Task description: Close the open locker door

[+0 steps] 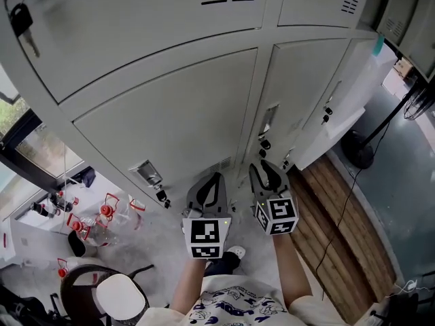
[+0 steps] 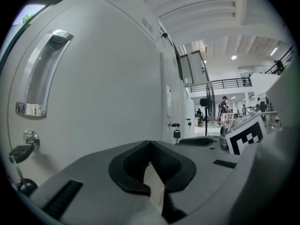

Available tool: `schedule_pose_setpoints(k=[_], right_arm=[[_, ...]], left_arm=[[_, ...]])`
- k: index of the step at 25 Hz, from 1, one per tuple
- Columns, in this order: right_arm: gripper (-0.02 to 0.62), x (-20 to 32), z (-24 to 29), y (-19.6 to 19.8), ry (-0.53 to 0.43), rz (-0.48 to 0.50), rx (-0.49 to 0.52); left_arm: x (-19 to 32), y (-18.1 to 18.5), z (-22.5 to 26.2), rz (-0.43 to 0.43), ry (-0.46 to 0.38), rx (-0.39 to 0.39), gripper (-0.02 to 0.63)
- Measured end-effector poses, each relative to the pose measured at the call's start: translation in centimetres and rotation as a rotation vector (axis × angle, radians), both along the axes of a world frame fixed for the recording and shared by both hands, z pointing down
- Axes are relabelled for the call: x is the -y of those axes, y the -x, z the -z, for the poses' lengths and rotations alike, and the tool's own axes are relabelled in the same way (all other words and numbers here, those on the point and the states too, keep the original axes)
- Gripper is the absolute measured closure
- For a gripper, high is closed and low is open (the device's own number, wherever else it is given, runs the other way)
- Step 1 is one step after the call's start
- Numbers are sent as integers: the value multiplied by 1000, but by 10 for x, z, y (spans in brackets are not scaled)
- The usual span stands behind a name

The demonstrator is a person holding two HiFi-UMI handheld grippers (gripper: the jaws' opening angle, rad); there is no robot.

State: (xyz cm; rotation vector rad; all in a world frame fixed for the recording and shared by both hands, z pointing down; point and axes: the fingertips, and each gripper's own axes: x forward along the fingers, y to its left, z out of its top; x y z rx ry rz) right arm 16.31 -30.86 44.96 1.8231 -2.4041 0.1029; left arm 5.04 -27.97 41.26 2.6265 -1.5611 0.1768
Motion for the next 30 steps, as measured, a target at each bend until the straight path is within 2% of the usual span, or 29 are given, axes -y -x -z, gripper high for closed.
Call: schedule_pose_setpoints(k=[10, 12, 26, 27, 28, 30], right_arm=[[474, -58, 21, -35, -41, -98, 4], [533, -71, 28, -45, -56, -139, 14], [534, -164, 51, -83, -92, -290, 48], [538, -170, 52, -85, -95, -300, 47], [592, -176, 54, -87, -101, -312, 47], [598, -188, 57, -91, -115, -333, 53]], left_arm=[[-29, -25, 22, -71, -48, -6, 603], [-37, -28, 28, -84, -60, -7, 603], [-95, -36, 43, -138, -89, -8, 603], [-99, -36, 44, -139, -89, -9, 603], [-102, -37, 44, -141, -89, -8, 603], [-110, -38, 47, -148, -95, -8, 603]])
